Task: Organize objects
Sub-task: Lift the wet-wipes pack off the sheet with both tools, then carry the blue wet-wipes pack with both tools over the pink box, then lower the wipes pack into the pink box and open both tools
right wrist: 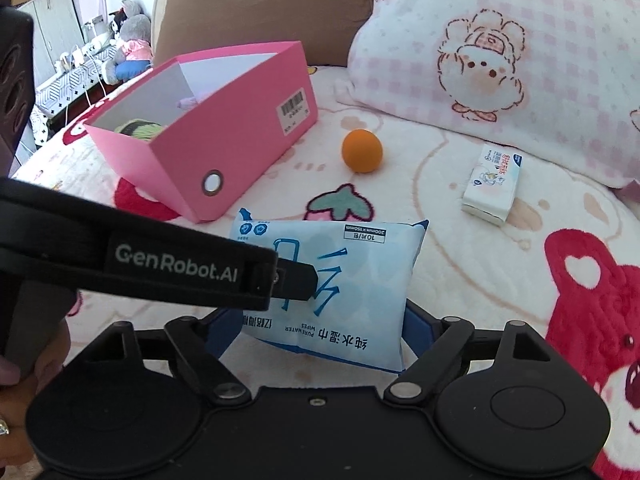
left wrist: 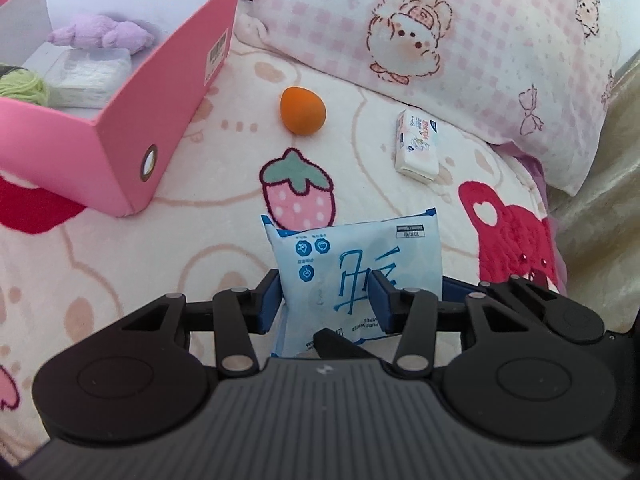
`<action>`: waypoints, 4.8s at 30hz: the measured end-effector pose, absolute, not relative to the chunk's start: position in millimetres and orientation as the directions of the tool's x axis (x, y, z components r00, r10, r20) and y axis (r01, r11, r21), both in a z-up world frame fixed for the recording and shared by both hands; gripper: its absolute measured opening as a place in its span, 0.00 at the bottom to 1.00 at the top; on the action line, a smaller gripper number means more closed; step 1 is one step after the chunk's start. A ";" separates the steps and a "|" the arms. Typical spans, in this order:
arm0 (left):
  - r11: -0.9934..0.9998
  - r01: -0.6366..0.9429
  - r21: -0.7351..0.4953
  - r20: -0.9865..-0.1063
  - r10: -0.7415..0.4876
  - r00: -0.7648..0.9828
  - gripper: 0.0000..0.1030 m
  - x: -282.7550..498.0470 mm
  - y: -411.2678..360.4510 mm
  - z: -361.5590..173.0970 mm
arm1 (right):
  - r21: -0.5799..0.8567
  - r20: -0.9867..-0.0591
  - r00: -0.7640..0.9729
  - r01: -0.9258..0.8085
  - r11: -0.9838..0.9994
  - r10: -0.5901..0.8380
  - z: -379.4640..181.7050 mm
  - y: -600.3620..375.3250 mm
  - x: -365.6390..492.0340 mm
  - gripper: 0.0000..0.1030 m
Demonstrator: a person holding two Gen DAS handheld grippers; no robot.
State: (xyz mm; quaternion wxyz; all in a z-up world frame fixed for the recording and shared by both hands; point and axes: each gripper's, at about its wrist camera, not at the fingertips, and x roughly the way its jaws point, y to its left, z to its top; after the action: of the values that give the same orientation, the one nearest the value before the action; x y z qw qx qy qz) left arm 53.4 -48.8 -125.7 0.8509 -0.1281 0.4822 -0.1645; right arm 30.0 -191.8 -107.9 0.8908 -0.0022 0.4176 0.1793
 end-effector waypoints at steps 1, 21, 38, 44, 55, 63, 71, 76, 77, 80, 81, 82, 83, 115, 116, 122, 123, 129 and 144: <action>0.909 0.157 -0.386 -0.778 -0.412 0.474 0.45 52.0 -46.7 -123.9 | 0.148 -0.735 0.599 -0.316 0.937 0.318 -104.8 -191.6 25.3 0.85; 0.894 0.223 -0.389 -0.807 -0.447 0.385 0.45 3.0 -19.5 -59.6 | 0.158 -0.773 0.523 -0.389 0.908 0.359 -42.1 -170.2 -35.0 0.87; 0.872 0.276 -0.404 -0.792 -0.484 0.373 0.47 -15.2 20.0 -10.2 | 0.174 -0.760 0.507 -0.443 0.879 0.406 13.2 -144.5 -57.5 0.87; 0.873 0.289 -0.394 -0.785 -0.483 0.388 0.49 -17.9 31.4 4.7 | 0.189 -0.750 0.505 -0.455 0.870 0.427 25.8 -139.5 -62.0 0.87; 0.871 0.319 -0.374 -0.765 -0.484 0.425 0.50 -19.7 49.3 32.1 | 0.153 -0.720 0.554 -0.461 0.874 0.418 46.5 -122.6 -68.4 0.87; 0.884 0.295 -0.362 -0.722 -0.467 0.510 0.50 -20.7 67.7 43.6 | 0.130 -0.703 0.573 -0.478 0.868 0.421 55.2 -102.3 -59.5 0.87; 0.880 0.254 -0.402 -0.677 -0.472 0.564 0.50 -0.3 95.5 42.9 | 0.112 -0.682 0.601 -0.477 0.872 0.417 60.1 -81.2 -35.9 0.87; 0.884 0.210 -0.418 -0.648 -0.452 0.614 0.50 17.8 112.2 37.4 | 0.143 -0.678 0.596 -0.467 0.872 0.430 61.6 -69.2 -8.8 0.87; 0.887 0.206 -0.414 -0.642 -0.444 0.625 0.50 22.4 113.9 36.5 | 0.142 -0.677 0.598 -0.467 0.873 0.429 61.0 -66.1 -3.4 0.87; 0.900 0.187 -0.393 -0.627 -0.412 0.661 0.49 36.9 116.9 35.5 | 0.131 -0.673 0.604 -0.470 0.873 0.427 58.0 -57.7 12.2 0.87; 0.905 0.180 -0.385 -0.624 -0.399 0.672 0.47 42.7 118.0 35.1 | 0.129 -0.669 0.605 -0.476 0.870 0.431 56.5 -55.5 17.9 0.87; 0.907 0.179 -0.381 -0.618 -0.393 0.681 0.47 47.1 118.8 34.1 | 0.124 -0.671 0.605 -0.478 0.870 0.428 54.4 -53.6 25.6 0.87; 0.906 0.179 -0.384 -0.614 -0.395 0.683 0.47 52.2 119.6 32.6 | 0.119 -0.675 0.607 -0.472 0.874 0.420 52.8 -52.1 32.8 0.87; 0.902 0.016 -0.430 -0.667 -0.330 0.668 0.26 155.7 177.8 -79.7 | 0.267 -0.690 0.476 -0.532 0.803 0.545 -19.0 -27.4 153.1 0.86; 0.906 0.015 -0.422 -0.674 -0.325 0.663 0.25 157.9 176.7 -82.8 | 0.267 -0.694 0.475 -0.528 0.806 0.542 -21.3 -28.0 155.6 0.86; 0.892 0.077 -0.446 -0.639 -0.378 0.670 0.24 164.5 164.9 -81.0 | 0.282 -0.713 0.443 -0.529 0.800 0.544 -33.0 -22.2 167.1 0.46; 0.892 0.077 -0.445 -0.643 -0.378 0.666 0.24 166.0 162.6 -81.6 | 0.264 -0.720 0.446 -0.532 0.804 0.532 -35.3 -19.0 167.8 0.44; 0.920 0.050 -0.389 -0.695 -0.329 0.639 0.24 169.2 154.9 -90.9 | 0.228 -0.747 0.448 -0.520 0.823 0.490 -41.8 -16.5 167.7 0.43; 0.976 -0.036 -0.213 -0.785 -0.149 0.601 0.44 147.1 136.2 -63.0 | 0.157 -0.746 0.499 -0.513 0.844 0.442 -12.6 -31.2 135.7 0.55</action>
State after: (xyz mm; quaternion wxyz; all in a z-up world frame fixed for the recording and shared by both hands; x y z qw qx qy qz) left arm 147.1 136.2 -63.0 0.8887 -0.1039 0.4454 -0.0317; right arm 135.7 -31.2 -12.6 0.8646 -0.0425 0.4176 0.2762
